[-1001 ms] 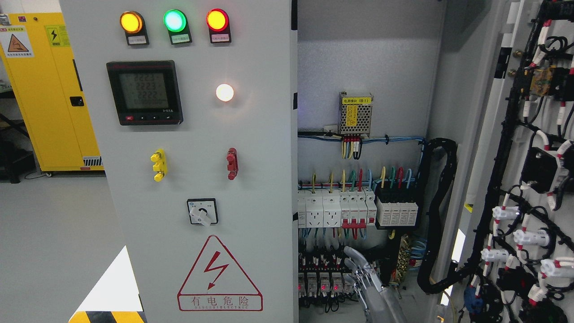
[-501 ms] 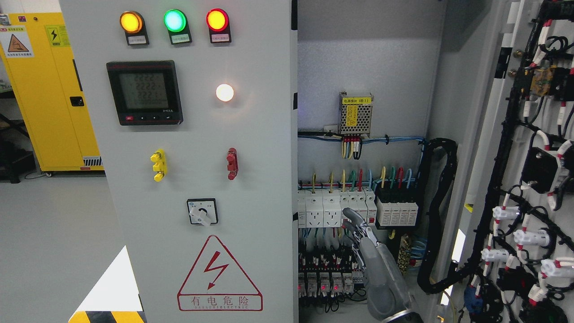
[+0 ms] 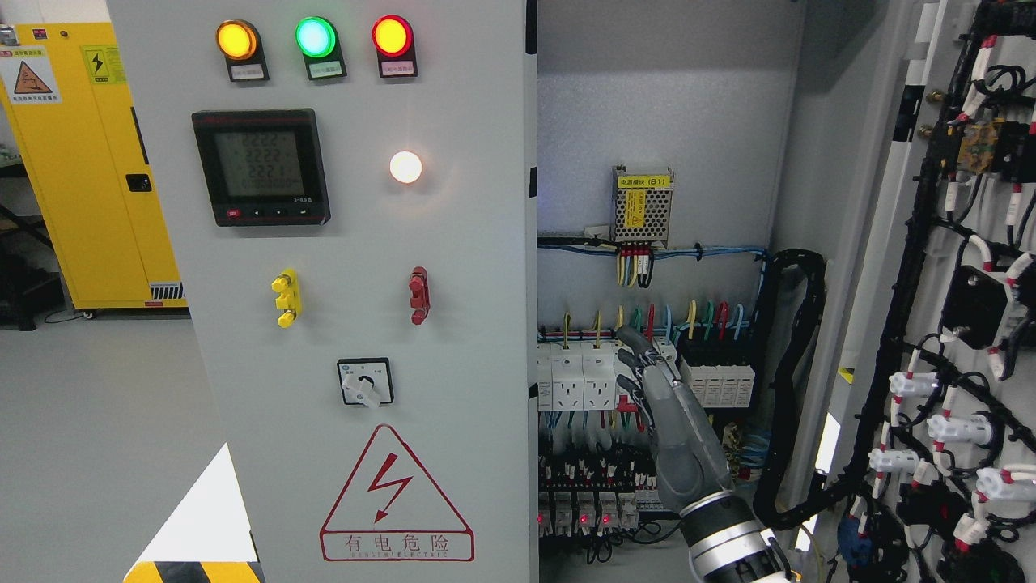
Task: Open door with both hands
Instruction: 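Raise the right hand into the cabinet toward the indicator-light door edge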
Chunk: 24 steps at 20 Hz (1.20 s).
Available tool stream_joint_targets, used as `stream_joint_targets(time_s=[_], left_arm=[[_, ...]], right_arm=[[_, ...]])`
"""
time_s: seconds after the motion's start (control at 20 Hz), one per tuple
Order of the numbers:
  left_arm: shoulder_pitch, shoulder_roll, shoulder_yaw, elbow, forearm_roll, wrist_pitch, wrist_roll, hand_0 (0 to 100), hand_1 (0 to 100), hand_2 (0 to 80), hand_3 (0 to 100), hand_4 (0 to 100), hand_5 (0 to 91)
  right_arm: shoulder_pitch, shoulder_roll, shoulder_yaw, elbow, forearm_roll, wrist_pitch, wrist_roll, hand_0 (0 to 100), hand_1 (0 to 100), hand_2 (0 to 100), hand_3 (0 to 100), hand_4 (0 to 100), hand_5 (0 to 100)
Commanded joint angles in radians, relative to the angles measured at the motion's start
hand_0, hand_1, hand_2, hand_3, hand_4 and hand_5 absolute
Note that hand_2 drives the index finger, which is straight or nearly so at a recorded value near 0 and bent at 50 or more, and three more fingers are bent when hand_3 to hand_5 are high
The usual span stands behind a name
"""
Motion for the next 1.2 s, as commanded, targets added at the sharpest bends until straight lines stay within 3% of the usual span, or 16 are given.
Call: stream_joint_targets(time_s=[0.0,0.4,0.55,1.0,1.15], left_arm=[[0.000,-0.001,0.000,0.000,0.000,-0.001,-0.003,35,16,0.0,0,0,0.0],[0.000,-0.001,0.000,0.000,0.000,-0.001,-0.003,36,16,0.0,0,0,0.0],[0.000,-0.002,0.000,0.000,0.000,-0.001,-0.003,36,16,0.0,0,0,0.0],[-0.001,0.004,-0.001,-0.001,0.000,-0.001,-0.001,36,16,0.0,0,0,0.0],[-0.001,0.004,-0.001,0.000,0.000,-0.001,-0.003,36,16,0.0,0,0,0.0]], right_arm=[[-0.054,0.019,-0.007,0.087,-0.075,0.038,0.000,22,6,0,0,0,0],[-0.090,0.019,-0.002,0.121,-0.085,0.049,0.003,21,6,0,0,0,0],[-0.119,0.020,-0.001,0.142,-0.109,0.051,0.047,21,6,0,0,0,0],[-0.156,0.028,0.013,0.162,-0.115,0.054,0.055,22,6,0,0,0,0],[-0.162,0.028,0.013,0.173,-0.115,0.054,0.098,22,6,0,0,0,0]])
